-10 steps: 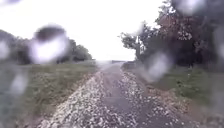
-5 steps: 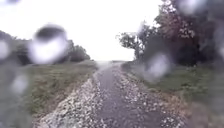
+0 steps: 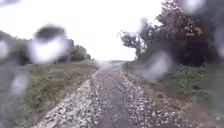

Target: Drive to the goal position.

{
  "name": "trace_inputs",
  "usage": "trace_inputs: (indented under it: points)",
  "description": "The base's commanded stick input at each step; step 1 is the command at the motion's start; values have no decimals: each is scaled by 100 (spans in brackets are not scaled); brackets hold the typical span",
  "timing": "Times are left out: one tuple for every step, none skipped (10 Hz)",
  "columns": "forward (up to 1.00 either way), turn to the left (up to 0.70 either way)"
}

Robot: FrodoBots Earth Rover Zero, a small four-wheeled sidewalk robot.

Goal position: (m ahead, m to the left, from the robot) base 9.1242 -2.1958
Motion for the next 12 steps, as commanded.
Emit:
trace_inputs:
  points:
    - [70, -1]
    - [70, -1]
    - [70, -1]
    - [70, -1]
    - [70, -1]
    - [70, -1]
    - [70, -1]
    - [70, -7]
    - [70, -14]
    - [70, -14]
    - [70, -11]
    - [70, -4]
